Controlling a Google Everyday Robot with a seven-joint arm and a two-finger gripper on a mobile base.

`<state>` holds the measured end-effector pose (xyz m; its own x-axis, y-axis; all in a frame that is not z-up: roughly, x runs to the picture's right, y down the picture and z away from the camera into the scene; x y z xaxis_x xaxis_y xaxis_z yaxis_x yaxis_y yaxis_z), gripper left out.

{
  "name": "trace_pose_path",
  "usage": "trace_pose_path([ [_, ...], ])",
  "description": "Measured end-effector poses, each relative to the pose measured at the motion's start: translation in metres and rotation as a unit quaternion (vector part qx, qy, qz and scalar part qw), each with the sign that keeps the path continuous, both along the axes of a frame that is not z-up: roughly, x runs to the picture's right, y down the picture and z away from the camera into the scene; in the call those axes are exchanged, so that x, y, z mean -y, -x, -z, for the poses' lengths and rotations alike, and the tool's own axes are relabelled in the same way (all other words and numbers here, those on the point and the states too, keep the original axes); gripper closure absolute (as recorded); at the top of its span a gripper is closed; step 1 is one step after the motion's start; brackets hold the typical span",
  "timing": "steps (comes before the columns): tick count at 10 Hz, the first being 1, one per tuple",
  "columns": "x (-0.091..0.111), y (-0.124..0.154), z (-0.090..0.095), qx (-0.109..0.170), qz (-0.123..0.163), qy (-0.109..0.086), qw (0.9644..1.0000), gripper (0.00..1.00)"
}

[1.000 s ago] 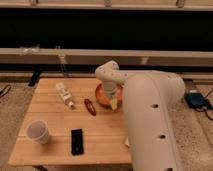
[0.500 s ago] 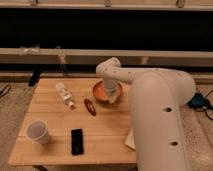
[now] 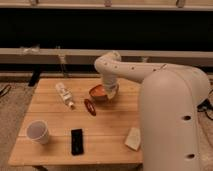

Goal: Pick up the ceramic bowl

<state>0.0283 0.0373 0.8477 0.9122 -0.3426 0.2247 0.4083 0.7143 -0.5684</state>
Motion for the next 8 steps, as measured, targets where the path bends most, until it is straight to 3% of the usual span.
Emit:
trace_pose_path([
  [4, 0.023, 0.009, 0.023, 0.023, 0.014, -0.04, 0.9989, 1.0],
  [6, 0.037, 0.018, 0.04, 0.041, 0.026, -0.069, 0.9965, 1.0],
  [8, 0.045, 0.025, 0.049, 0.058, 0.035, -0.082, 0.9943, 1.0],
])
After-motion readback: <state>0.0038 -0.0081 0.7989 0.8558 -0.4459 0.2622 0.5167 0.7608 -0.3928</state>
